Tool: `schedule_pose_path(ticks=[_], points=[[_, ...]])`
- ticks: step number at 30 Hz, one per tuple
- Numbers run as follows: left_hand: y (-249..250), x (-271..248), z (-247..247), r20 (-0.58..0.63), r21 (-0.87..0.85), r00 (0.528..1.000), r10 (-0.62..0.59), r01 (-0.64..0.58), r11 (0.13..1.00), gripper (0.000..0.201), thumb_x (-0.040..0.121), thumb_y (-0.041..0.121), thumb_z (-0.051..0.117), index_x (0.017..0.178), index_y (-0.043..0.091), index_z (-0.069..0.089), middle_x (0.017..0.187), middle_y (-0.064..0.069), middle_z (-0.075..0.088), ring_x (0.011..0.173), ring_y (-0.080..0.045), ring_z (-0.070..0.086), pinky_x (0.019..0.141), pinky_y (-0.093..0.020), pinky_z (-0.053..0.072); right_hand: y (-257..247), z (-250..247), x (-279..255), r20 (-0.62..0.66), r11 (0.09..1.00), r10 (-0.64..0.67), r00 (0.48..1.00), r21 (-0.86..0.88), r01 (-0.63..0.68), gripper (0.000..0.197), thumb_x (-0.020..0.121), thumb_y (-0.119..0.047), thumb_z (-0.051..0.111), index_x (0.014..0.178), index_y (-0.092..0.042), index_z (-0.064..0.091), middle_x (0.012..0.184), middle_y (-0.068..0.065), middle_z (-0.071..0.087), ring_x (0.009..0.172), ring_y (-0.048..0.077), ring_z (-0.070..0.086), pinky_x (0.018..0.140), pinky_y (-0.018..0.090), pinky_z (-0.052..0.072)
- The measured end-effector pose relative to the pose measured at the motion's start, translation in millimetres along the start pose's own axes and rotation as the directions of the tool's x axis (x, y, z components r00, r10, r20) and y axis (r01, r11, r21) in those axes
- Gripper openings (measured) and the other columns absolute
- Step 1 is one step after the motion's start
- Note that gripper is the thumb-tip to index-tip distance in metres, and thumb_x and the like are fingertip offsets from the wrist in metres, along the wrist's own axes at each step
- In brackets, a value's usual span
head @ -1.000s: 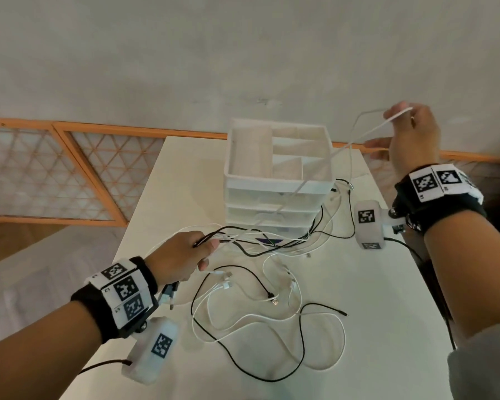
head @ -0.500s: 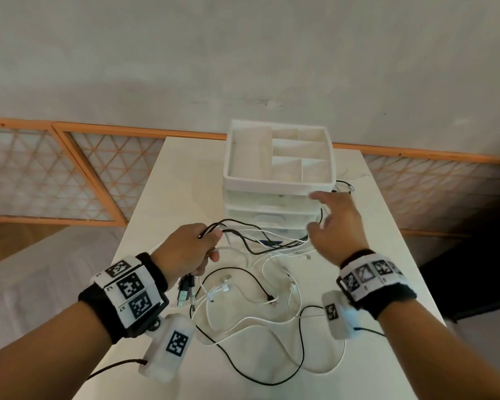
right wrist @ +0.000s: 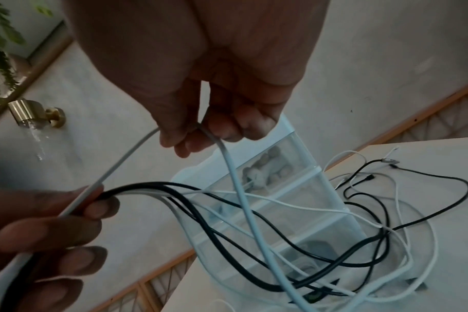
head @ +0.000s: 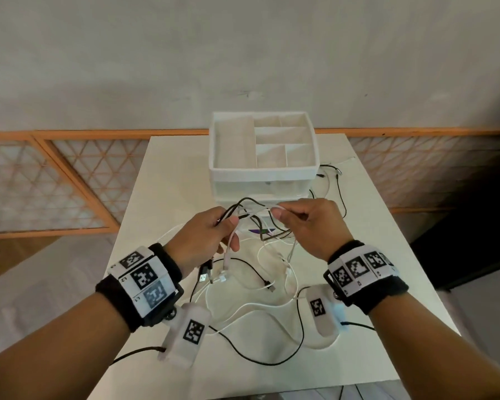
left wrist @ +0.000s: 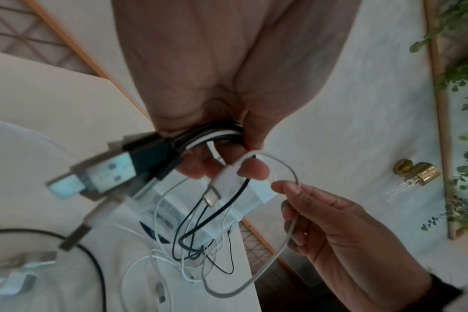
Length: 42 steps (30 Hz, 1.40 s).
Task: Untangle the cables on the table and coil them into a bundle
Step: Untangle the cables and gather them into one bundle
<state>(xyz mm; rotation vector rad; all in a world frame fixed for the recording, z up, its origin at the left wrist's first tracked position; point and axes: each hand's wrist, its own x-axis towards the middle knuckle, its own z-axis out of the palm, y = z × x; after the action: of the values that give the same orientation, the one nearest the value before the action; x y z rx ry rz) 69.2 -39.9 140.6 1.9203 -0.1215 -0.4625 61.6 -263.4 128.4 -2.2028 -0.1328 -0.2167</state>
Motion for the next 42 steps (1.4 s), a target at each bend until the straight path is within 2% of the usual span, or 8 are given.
schedule_pose_path(ticks=[8, 13, 16, 21, 26, 32, 37, 42], points=[[3.6, -1.6, 10.3, 0.088, -0.219, 0.990, -0.109, 0.126, 0.967, 0.017, 0.103, 0.018, 0.049, 0.090, 0.007, 0.050, 0.062, -0.003, 0.047, 0.046, -0.016, 0.040, 0.045, -0.024, 0.036, 5.2, 7.5, -21.6, 0.098, 0.995, 0.058, 0.994, -0.081, -0.050, 0.009, 0.088, -0.024, 0.074, 0.090, -0.019, 0.081, 0.062, -0.014, 0.055, 0.064, -0.002, 0.055, 0.066, 0.009, 0.035], [17.4, -5.8, 12.0, 0.152, 0.144, 0.988, 0.019, -0.041, 0.989, 0.036, 0.102, 0.036, 0.048, 0.092, 0.005, 0.064, 0.059, 0.008, 0.047, 0.044, -0.007, 0.037, 0.045, -0.018, 0.033, -11.9, 15.7, -23.2, 0.120, 0.998, 0.039, 0.992, -0.052, -0.033, 0.064, 0.073, -0.028, 0.084, 0.128, -0.037, 0.053, 0.070, -0.017, 0.046, 0.059, -0.003, 0.048, 0.063, 0.013, 0.039], [35.0, -17.7, 11.6, 0.198, 0.298, 0.967, 0.159, -0.214, 0.930, 0.048, 0.101, 0.039, 0.046, 0.086, -0.002, 0.066, 0.051, 0.011, 0.043, 0.042, -0.004, 0.040, 0.037, -0.007, 0.031, -5.1, 28.5, -21.7, 0.236, 0.985, -0.005, 0.972, -0.165, 0.045, 0.032, 0.076, -0.047, 0.071, 0.106, -0.037, 0.069, 0.083, -0.015, 0.070, 0.082, 0.004, 0.067, 0.077, 0.029, 0.055], [43.4, -31.0, -13.1, 0.210, 0.253, 0.968, 0.133, -0.186, 0.950, 0.036, 0.101, 0.035, 0.044, 0.091, 0.015, 0.072, 0.041, 0.015, 0.039, 0.051, 0.001, 0.047, 0.041, -0.005, 0.033, 47.7, -20.4, -0.7, 0.152, 0.705, 0.472, 0.868, -0.656, -0.269, 0.024, 0.086, -0.047, 0.064, 0.087, -0.024, 0.071, 0.087, 0.005, 0.067, 0.086, 0.030, 0.064, 0.077, 0.034, 0.053], [-8.5, -12.6, -29.7, 0.279, 0.682, 0.960, 0.006, -0.203, 0.702, 0.035, 0.102, 0.036, 0.045, 0.085, 0.014, 0.066, 0.057, 0.010, 0.047, 0.061, -0.007, 0.044, 0.057, -0.013, 0.034, 74.3, -60.4, 8.2, -0.347, 0.872, 0.273, 0.897, -0.306, -0.383, 0.019, 0.088, -0.012, 0.062, 0.104, -0.019, 0.070, 0.091, 0.012, 0.074, 0.089, 0.030, 0.068, 0.070, 0.015, 0.034], [-66.3, 10.6, -8.1, 0.012, 0.715, 0.998, 0.068, -0.055, 0.697, 0.026, 0.101, 0.028, 0.048, 0.104, 0.019, 0.072, 0.086, -0.001, 0.065, 0.087, -0.023, 0.057, 0.074, -0.029, 0.037, 77.6, -12.7, -20.4, 0.075, 0.776, 0.530, 0.845, -0.445, -0.447, 0.091, 0.085, -0.021, 0.072, 0.156, -0.038, 0.016, 0.125, 0.008, 0.066, 0.119, 0.030, 0.058, 0.102, 0.037, 0.046], [-58.3, 0.1, 2.8, 0.219, 0.616, 0.956, 0.197, -0.292, 0.731, 0.039, 0.096, 0.039, 0.041, 0.103, 0.018, 0.073, 0.077, -0.002, 0.058, 0.077, -0.022, 0.055, 0.073, -0.031, 0.043, 31.9, 57.4, -46.9, 0.397, 0.918, 0.353, 0.848, -0.324, -0.230, 0.060, 0.084, -0.034, 0.071, 0.135, -0.047, 0.042, 0.079, -0.010, 0.071, 0.097, 0.016, 0.064, 0.090, 0.032, 0.048], [-70.7, -7.5, -2.9, 0.205, 0.635, 0.978, -0.029, -0.111, 0.765, 0.036, 0.104, 0.027, 0.043, 0.071, 0.016, 0.055, 0.066, 0.006, 0.048, 0.067, -0.017, 0.045, 0.059, -0.021, 0.030, 28.9, 71.3, -32.6, 0.100, 0.950, 0.301, 0.948, -0.114, -0.290, 0.029, 0.087, -0.027, 0.071, 0.115, -0.027, 0.064, 0.104, -0.010, 0.069, 0.076, 0.010, 0.059, 0.091, 0.030, 0.051]])
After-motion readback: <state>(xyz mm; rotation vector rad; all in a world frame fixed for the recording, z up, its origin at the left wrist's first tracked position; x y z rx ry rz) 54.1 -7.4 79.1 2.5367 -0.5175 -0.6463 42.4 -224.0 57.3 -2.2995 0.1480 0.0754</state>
